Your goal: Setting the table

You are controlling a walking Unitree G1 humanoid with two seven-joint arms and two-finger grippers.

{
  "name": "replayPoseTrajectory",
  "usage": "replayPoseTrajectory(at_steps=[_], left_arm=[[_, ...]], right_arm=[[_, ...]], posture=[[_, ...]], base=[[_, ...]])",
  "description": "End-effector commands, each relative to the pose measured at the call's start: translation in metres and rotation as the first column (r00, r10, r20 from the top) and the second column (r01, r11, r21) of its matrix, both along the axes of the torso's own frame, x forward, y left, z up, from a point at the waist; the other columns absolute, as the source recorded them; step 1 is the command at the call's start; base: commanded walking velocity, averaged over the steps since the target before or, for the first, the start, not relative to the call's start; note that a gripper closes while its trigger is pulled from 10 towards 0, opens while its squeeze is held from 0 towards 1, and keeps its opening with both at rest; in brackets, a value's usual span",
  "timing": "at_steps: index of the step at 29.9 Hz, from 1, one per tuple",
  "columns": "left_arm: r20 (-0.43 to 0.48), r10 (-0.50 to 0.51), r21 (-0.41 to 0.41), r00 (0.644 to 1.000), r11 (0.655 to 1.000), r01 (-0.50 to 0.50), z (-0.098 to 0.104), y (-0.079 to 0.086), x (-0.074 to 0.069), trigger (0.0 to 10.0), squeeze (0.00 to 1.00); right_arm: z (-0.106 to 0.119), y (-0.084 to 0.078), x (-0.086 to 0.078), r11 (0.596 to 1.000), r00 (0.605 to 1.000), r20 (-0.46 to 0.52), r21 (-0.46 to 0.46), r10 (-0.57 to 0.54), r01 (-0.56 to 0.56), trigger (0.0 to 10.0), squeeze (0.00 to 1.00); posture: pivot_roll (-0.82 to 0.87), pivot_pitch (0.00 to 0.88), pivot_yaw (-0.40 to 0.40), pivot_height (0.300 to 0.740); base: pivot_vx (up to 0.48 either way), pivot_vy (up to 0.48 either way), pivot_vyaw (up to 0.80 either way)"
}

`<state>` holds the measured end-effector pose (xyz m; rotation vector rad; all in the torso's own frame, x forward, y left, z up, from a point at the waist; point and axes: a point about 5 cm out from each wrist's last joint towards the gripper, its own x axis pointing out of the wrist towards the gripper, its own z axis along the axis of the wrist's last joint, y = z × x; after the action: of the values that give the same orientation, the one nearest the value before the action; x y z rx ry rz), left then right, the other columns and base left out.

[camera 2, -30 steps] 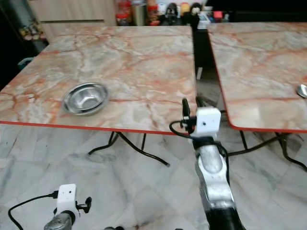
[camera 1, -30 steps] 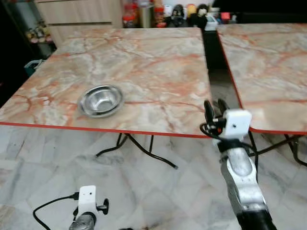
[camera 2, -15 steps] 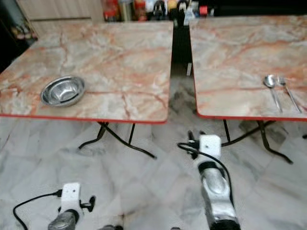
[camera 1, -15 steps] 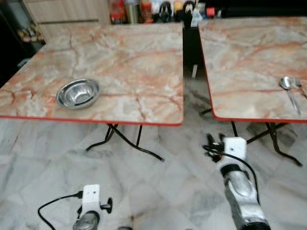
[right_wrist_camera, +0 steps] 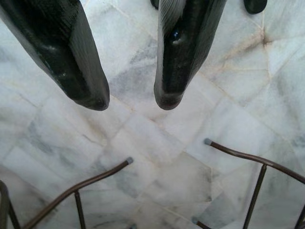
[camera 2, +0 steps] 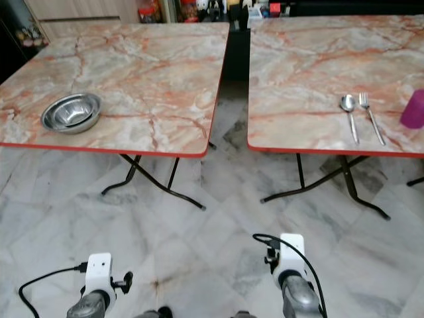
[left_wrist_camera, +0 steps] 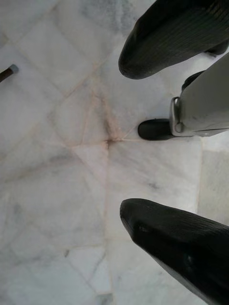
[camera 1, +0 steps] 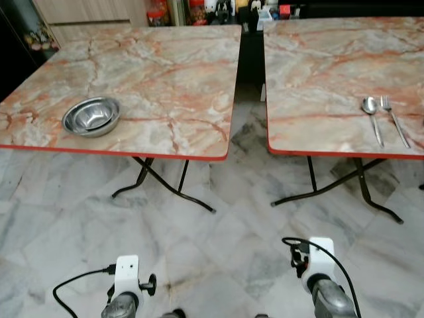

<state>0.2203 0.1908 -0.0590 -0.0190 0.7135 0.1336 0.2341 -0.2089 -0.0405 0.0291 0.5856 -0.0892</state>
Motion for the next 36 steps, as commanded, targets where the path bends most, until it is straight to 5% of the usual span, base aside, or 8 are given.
replayPoseTrajectory(at_steps=[1, 11, 36], left_arm=[[-0.043, 0.019, 0.002, 0.999, 1.000, -0.019, -0.006, 0.007, -0.010, 10.0, 0.00], [-0.060, 0.011, 0.004, 0.998, 1.000, -0.011, -0.007, 0.005, -0.011, 10.0, 0.00], [-0.062, 0.007, 0.003, 0.998, 1.000, -0.007, -0.007, 0.004, -0.011, 10.0, 0.00]], right_arm=[[-0.012, 0.007, -0.012, 1.000, 0.998, -0.067, 0.025, 0.000, 0.002, 10.0, 0.00], [-0.034, 0.001, -0.045, 0.997, 0.972, -0.223, 0.024, -0.073, 0.080, 10.0, 0.00], [-0.039, -0.001, -0.055, 0.991, 0.960, -0.248, 0.004, -0.128, 0.133, 10.0, 0.00]], posture=[[-0.07, 0.157, 0.047, 0.740], [-0.06, 0.158, 0.045, 0.740], [-0.07, 0.161, 0.046, 0.740]], base=[[0.000, 0.000, 0.00], [0.051, 0.000, 0.00], [0.344, 0.000, 0.00]])
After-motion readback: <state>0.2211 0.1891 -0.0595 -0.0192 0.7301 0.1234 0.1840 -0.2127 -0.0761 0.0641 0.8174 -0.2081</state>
